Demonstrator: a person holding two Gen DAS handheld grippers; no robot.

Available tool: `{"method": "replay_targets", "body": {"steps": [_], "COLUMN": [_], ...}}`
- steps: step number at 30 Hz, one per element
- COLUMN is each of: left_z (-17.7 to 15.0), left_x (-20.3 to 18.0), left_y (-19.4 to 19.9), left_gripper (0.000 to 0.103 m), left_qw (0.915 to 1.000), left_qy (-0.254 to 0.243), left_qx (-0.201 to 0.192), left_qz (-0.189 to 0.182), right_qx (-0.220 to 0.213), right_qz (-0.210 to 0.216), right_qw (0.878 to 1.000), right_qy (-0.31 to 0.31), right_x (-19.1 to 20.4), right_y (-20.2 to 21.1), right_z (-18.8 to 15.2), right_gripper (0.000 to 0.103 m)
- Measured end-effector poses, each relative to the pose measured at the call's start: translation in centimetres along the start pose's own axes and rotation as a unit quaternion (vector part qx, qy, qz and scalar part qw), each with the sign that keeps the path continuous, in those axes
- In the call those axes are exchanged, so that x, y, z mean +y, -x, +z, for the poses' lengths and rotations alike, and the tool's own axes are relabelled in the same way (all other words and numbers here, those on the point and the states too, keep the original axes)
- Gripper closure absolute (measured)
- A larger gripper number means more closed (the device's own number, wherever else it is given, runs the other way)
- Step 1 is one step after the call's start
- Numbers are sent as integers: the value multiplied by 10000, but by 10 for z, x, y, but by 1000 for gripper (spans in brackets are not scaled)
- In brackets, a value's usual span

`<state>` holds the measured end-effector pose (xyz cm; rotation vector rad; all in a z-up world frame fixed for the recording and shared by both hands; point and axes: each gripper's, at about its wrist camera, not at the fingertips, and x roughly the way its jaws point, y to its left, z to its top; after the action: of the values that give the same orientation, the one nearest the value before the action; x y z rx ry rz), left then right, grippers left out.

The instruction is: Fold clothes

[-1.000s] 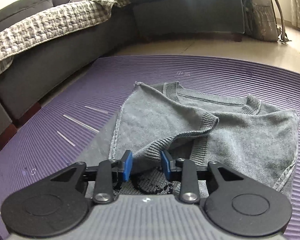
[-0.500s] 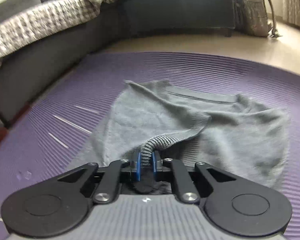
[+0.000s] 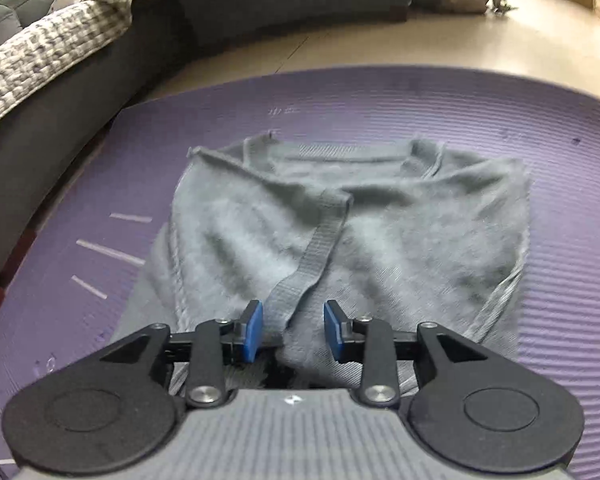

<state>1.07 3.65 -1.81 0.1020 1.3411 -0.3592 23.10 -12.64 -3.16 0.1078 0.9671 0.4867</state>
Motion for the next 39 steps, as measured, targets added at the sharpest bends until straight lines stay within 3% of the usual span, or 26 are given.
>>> {"method": "replay_targets", "body": {"steps": [2,5,10,15,18,23,28,32,39], "left_z": [1,1,3,0,2,-1,-5,-10,-19], "left_x": [-1,-2,-2,-3,-4,-3,-2,-30,-33], "left_y": [2,3,0,0,-6,-7,-7,-12,-6], "left_gripper": [36,36,36,35,34,34,33,33,33], "left_qw": [10000,10000,10000,10000,10000,10000,9999,10000,10000], "left_qy": [-8,-21,-35,-62,-73,-71,-112,61,56], "left_qx": [-1,-1,1,2,7,4,7,-14,-13], "left_qz": [-2,0,2,19,20,7,15,77,64], "right_qx": [64,10,-619,-538,-446,-584,-721,-574,-448], "right_qz": [-10,300,1112,1005,1149,1207,711,744,472], "right_qw": [9996,9993,9909,9925,9920,9910,9946,9951,9819], "right_qy": [274,203,-442,-448,-268,26,221,310,1781], "right_x": [8,15,9,3,6,13,12,-1,12], "right_y": [-5,-4,11,4,-2,-1,-2,-5,3], "right_z": [-5,-4,0,-7,-14,-16,-16,-22,-34], "right_gripper": [68,69,69,68,69,68,68,65,61]}}
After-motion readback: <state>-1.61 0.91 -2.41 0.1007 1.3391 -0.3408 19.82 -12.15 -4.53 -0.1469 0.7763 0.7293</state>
